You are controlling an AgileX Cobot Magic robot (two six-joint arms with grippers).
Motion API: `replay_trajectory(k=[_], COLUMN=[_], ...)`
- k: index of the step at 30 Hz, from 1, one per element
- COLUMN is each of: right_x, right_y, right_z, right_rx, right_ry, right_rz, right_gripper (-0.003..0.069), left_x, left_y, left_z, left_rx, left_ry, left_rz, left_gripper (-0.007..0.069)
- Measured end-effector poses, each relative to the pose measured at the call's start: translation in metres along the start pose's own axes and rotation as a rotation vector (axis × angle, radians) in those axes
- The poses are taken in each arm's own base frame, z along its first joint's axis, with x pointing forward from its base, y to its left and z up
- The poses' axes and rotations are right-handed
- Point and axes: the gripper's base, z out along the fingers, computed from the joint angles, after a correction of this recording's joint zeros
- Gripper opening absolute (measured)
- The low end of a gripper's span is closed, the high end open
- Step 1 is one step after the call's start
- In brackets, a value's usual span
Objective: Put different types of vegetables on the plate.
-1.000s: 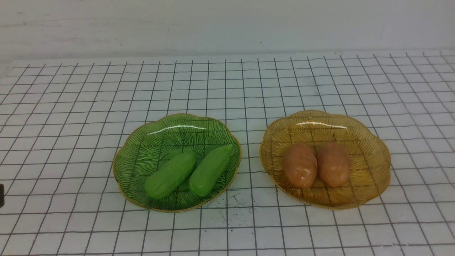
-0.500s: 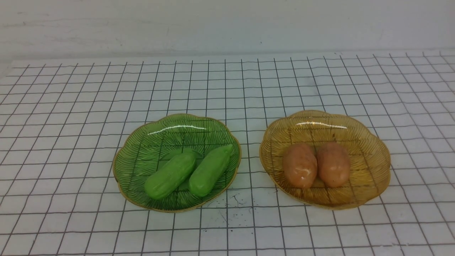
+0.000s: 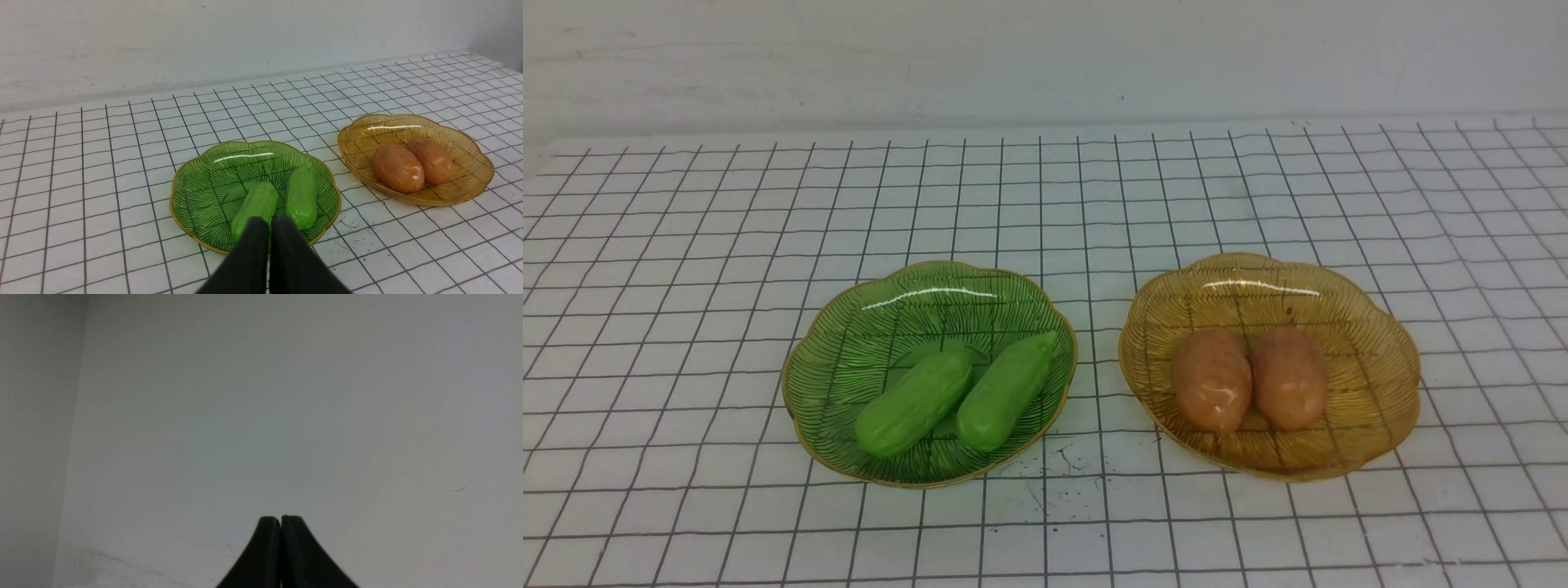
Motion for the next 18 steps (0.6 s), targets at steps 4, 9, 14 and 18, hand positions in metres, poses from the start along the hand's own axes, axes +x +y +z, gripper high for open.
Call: replay_trajectory(k=[4, 9, 14, 18], right_x=[0.000, 0.000, 0.000, 0.000], right_y=[0.000, 0.000, 0.000, 0.000], right_z=[0.000, 0.000, 0.000, 0.000], right_rx=[0.000, 0.000, 0.000, 0.000], right_ry=[0.000, 0.000, 0.001, 0.001], right_rz=[-0.001, -0.001, -0.001, -0.001], right_gripper=[-0.0015, -0.0015, -0.0015, -0.0015], left_x=[0.000, 0.008, 0.031, 0.073], left_y=[0.000, 0.001, 0.002, 0.008], left_z=[0.000, 0.014, 0.033, 0.059], left_rx=[-0.003, -0.008, -0.052, -0.162], left_ry=[-0.001, -0.032, -0.085, -0.117], left_rz=[0.009, 0.022, 0.026, 0.016], left_gripper=[-0.0008, -0.0008, -0.0008, -0.0008])
